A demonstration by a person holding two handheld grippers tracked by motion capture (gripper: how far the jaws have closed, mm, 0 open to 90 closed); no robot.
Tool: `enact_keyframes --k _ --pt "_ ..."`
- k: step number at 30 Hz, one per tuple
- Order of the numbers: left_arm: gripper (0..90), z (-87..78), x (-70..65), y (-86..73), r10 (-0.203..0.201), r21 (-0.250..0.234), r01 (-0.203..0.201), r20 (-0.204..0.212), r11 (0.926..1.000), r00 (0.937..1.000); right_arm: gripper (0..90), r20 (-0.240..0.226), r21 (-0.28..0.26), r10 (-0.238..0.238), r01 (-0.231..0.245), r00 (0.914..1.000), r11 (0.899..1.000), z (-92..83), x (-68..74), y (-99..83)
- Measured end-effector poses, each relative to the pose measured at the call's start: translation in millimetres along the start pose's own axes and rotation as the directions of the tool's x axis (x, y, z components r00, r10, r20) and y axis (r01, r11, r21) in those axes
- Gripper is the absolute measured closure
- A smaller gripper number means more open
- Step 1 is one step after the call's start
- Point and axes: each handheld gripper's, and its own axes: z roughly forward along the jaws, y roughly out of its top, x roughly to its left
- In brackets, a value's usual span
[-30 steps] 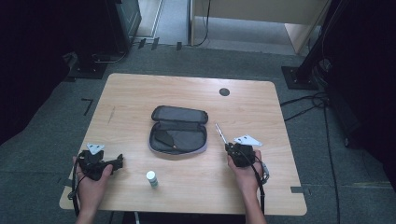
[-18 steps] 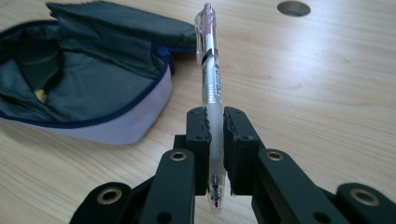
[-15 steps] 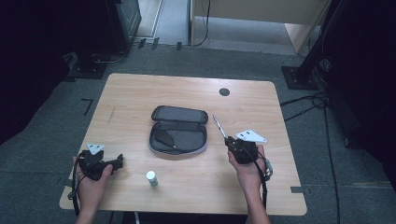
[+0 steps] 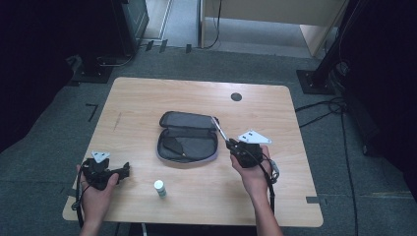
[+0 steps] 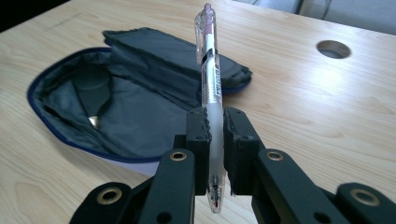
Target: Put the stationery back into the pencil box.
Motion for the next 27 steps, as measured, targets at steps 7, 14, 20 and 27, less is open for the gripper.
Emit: enact_keyframes --k 7,14,20,27 --pt "0.0 0.0 0.0 0.0 0.0 0.0 0.0 0.0 1.0 1.0 81.4 -0.056 0.011 -0.054 0.055 0.997 0.998 15.3 13.2 6.5" --pt "0.0 0.0 0.0 0.0 0.0 0.0 0.0 0.0 1.0 1.0 81.5 -0.115 0.034 -0.093 0.097 0.989 0.995 32.0 25.1 11.6" --pt "0.0 0.0 0.0 0.0 0.0 0.0 0.0 0.0 1.0 1.0 81.4 -0.161 0.062 -0.124 0.136 0.979 0.989 45.7 32.5 12.7" --pt "0.0 0.0 0.0 0.0 0.0 0.0 0.0 0.0 1.0 1.0 81.4 -0.207 0.08 -0.166 0.185 0.9643 0.979 63.7 37.8 14.2"
